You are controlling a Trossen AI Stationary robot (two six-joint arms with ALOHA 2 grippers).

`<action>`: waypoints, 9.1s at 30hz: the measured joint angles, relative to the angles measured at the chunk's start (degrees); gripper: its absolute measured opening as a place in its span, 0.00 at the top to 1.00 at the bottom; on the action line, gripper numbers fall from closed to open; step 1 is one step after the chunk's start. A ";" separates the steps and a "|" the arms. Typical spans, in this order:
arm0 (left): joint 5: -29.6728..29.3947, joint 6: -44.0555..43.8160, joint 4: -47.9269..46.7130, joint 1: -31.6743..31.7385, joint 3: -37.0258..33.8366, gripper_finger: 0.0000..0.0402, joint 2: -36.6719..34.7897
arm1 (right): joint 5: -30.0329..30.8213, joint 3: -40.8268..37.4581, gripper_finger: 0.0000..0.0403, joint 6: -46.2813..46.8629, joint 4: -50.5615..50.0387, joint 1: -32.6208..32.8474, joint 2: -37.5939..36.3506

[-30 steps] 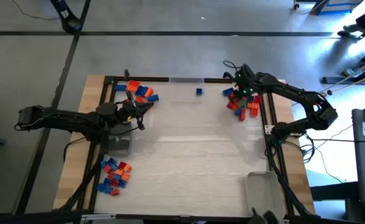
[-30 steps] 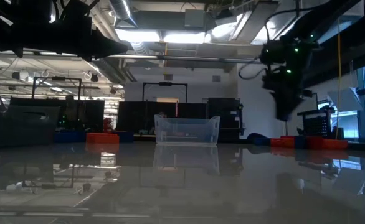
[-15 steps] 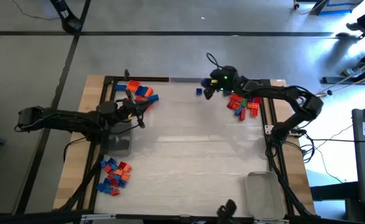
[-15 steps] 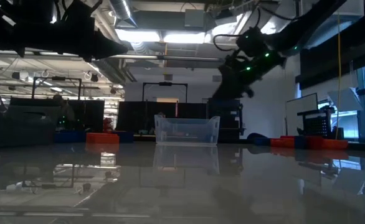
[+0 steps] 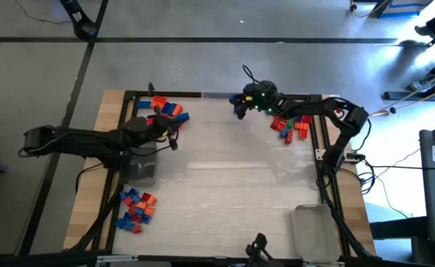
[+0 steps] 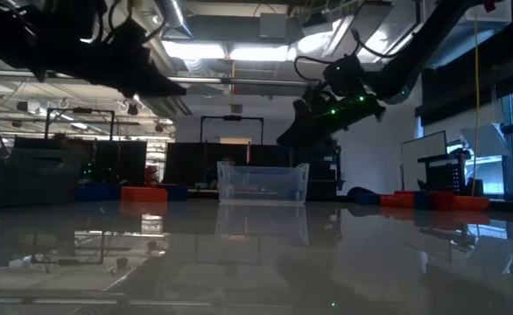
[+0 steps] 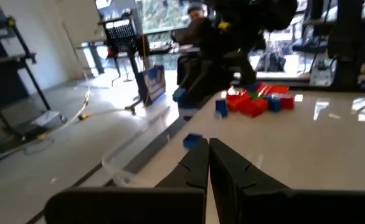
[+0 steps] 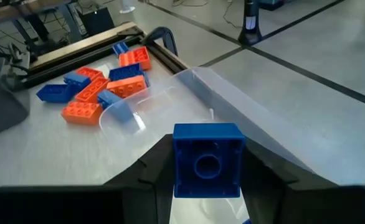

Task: Sort blocks by size
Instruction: Put the blue 4 stud game piece into the transparent bin, then put the orange 4 stud game piece into the transparent bin

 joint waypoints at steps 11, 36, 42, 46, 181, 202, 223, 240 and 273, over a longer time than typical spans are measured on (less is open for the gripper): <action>0.04 -2.98 0.06 -0.12 0.00 0.98 1.23 | -1.06 0.00 0.35 1.12 -0.13 0.47 0.06; -0.01 -10.90 -46.58 -13.72 20.87 0.45 -0.89 | -1.38 0.02 0.20 -11.37 -16.32 6.27 -13.49; -0.04 -22.90 -57.59 -22.54 27.38 0.45 -0.68 | -1.38 0.00 0.20 -17.00 -18.58 10.52 -13.47; 0.11 -33.45 -65.70 -29.29 29.70 0.45 -0.08 | -1.39 0.00 0.20 -17.03 -18.63 12.41 -13.47; -10.80 -33.03 -61.83 -29.15 34.51 0.83 8.73 | 5.54 -0.07 0.20 -16.92 -37.44 13.06 -26.82; -6.07 -1.14 -26.49 0.93 34.49 0.83 28.51 | 7.66 -0.06 0.20 -16.37 -40.42 13.06 -25.49; 10.23 -1.78 -10.96 14.10 34.47 0.81 45.25 | 8.61 -0.04 0.20 -17.44 -40.00 13.06 -25.49; 10.60 -1.61 -23.02 14.26 34.49 0.46 35.68 | 9.74 -0.04 0.20 -16.94 -39.88 13.09 -25.60; 10.60 -3.51 -25.03 5.55 18.95 0.48 19.29 | 16.31 -0.39 0.20 2.03 -75.21 -2.78 -16.14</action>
